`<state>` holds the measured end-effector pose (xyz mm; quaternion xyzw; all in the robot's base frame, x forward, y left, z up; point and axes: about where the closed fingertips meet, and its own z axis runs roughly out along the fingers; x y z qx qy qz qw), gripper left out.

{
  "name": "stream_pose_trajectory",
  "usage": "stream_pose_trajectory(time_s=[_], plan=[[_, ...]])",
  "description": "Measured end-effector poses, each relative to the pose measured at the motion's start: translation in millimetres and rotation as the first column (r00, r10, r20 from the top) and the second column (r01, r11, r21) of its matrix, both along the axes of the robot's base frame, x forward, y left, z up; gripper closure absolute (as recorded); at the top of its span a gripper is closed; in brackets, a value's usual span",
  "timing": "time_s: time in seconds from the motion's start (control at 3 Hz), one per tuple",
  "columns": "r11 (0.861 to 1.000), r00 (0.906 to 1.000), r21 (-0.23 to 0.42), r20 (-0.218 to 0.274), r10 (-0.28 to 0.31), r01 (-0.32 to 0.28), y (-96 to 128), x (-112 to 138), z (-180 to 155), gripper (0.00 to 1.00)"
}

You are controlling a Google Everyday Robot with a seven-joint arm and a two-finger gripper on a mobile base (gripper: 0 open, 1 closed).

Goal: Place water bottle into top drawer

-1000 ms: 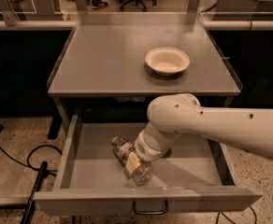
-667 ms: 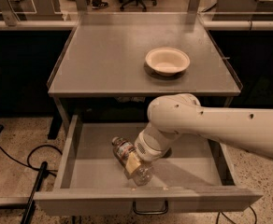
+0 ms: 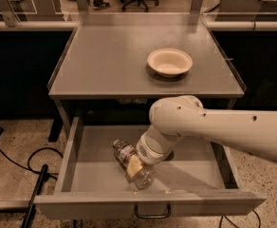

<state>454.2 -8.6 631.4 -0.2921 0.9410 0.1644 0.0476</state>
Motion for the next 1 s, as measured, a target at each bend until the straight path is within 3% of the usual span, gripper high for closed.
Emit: stream_pose_trajectory(time_s=[0.33,0.67,1.0], plan=[[1.000,1.0000,0.000,0.000,0.000,0.000,0.0,0.0,0.0,0.17],[1.000,1.0000,0.000,0.000,0.000,0.000,0.0,0.0,0.0,0.00],[1.000,1.0000,0.000,0.000,0.000,0.000,0.0,0.0,0.0,0.00]])
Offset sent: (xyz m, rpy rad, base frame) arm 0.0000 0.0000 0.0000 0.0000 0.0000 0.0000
